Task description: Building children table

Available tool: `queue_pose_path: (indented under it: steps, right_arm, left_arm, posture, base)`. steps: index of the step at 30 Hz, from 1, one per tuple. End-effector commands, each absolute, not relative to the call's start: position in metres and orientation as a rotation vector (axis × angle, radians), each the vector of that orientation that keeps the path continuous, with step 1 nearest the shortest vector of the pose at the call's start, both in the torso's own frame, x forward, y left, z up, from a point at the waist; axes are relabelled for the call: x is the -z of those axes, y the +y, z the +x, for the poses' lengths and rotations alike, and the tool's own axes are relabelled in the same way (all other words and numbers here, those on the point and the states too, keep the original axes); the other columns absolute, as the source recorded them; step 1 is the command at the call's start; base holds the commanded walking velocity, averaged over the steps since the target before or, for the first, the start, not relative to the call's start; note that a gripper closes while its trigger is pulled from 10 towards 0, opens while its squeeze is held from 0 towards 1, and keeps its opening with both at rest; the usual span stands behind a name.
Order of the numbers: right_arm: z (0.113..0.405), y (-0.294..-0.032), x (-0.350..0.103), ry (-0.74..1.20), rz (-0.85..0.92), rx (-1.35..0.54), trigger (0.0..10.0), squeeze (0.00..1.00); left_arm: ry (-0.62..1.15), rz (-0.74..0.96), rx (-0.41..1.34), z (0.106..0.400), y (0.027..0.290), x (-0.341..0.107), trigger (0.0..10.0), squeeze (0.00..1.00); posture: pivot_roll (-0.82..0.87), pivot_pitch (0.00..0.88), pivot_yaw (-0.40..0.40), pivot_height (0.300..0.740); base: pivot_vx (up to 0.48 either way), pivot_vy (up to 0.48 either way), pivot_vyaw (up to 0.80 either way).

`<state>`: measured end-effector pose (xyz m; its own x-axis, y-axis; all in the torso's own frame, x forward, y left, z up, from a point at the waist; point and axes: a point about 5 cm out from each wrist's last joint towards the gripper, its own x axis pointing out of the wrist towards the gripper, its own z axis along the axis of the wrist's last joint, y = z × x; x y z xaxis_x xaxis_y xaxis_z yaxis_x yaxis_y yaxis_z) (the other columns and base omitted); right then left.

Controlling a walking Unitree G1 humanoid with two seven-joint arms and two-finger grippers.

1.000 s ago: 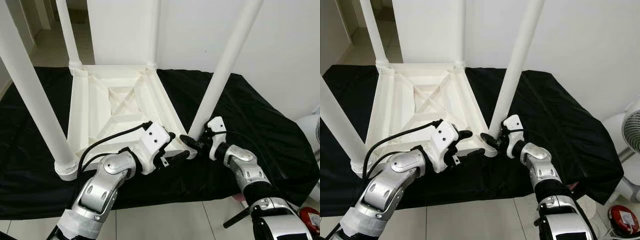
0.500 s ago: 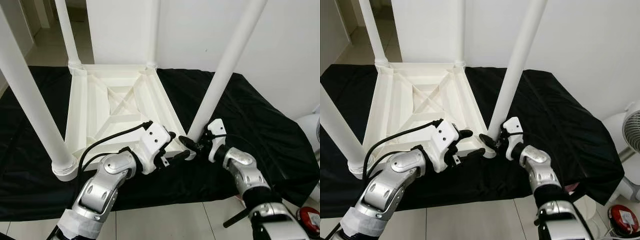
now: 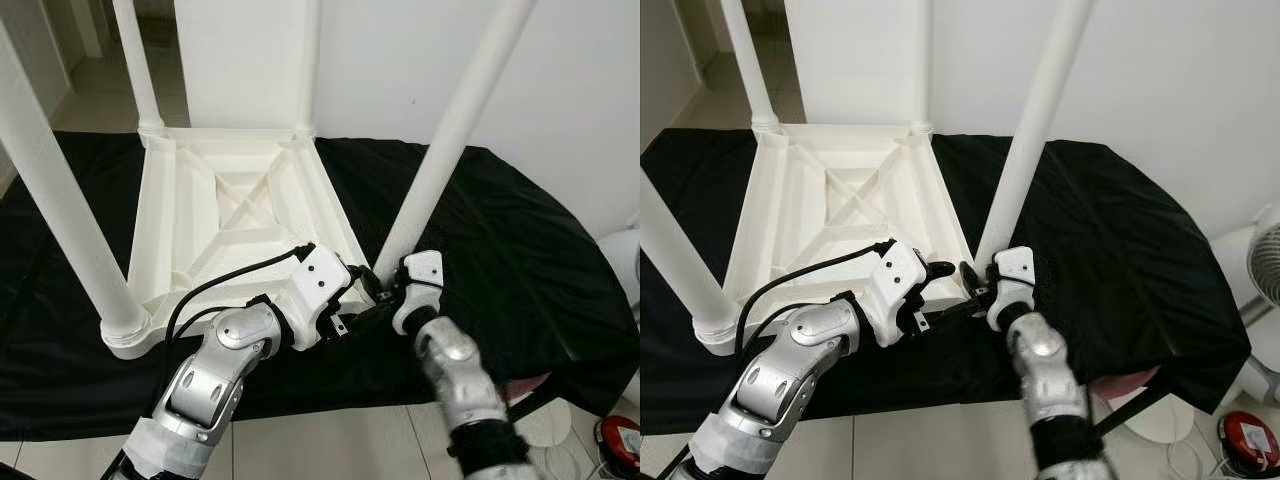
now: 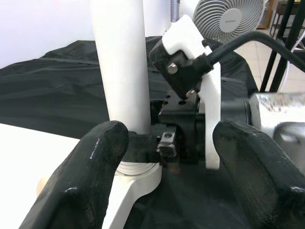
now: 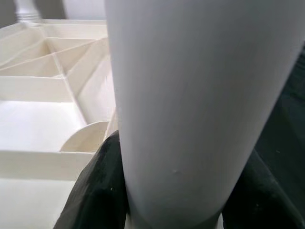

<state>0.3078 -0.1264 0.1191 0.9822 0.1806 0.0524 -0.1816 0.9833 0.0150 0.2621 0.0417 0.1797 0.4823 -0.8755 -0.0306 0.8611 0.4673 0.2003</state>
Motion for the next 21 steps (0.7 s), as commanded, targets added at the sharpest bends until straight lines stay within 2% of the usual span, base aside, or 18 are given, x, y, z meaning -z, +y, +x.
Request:
queue_pose_path:
  steps: [1, 2, 4, 8, 9, 10, 11, 21]
  right_arm:
    - [0.300, -0.136, -0.106, 0.018, 0.006, -0.003, 10.0, 0.00]
    - [0.295, -0.130, -0.103, 0.037, 0.026, 0.046, 10.0, 0.00]
    - [0.293, -0.118, -0.105, 0.039, 0.064, 0.010, 10.0, 0.00]
    - [0.293, -0.116, -0.111, 0.028, 0.083, -0.010, 10.0, 0.00]
    - [0.293, -0.117, -0.112, 0.030, 0.083, -0.004, 10.0, 0.30]
    - [0.293, -0.117, -0.112, 0.030, 0.083, -0.004, 10.0, 0.30]
    - [0.293, -0.117, -0.113, 0.025, 0.095, -0.020, 10.0, 1.00]
    - [0.290, -0.118, -0.124, -0.021, 0.088, -0.054, 10.0, 1.00]
  left_arm:
    - [-0.084, 0.200, 1.031, 0.265, 0.040, -0.179, 10.0, 0.00]
    - [-0.084, 0.197, 1.029, 0.265, 0.040, -0.179, 10.0, 0.00]
    - [-0.086, 0.196, 1.027, 0.265, 0.040, -0.179, 10.0, 0.00]
    - [-0.085, 0.194, 1.026, 0.266, 0.040, -0.180, 10.0, 0.00]
    - [-0.085, 0.194, 1.023, 0.266, 0.041, -0.179, 10.0, 0.00]
    - [-0.085, 0.194, 1.023, 0.266, 0.041, -0.179, 10.0, 0.00]
    - [-0.084, 0.193, 1.021, 0.266, 0.041, -0.180, 10.0, 0.00]
    - [-0.088, 0.193, 1.008, 0.270, 0.042, -0.182, 10.0, 0.00]
  posture:
    - [-0.05, 0.000, -0.077, 0.740]
    - [-0.05, 0.000, -0.077, 0.740]
    - [-0.05, 0.000, -0.075, 0.740]
    - [-0.05, 0.000, -0.075, 0.740]
    - [-0.05, 0.000, -0.074, 0.740]
    - [-0.05, 0.000, -0.074, 0.740]
    - [-0.05, 0.000, -0.071, 0.740]
    - [-0.05, 0.000, -0.068, 0.740]
  base:
    - [0.000, 0.000, 0.00]
    - [0.000, 0.000, 0.00]
    - [0.000, 0.000, 0.00]
    - [0.000, 0.000, 0.00]
    - [0.000, 0.000, 0.00]
    - [0.000, 0.000, 0.00]
    - [0.000, 0.000, 0.00]
    - [0.000, 0.000, 0.00]
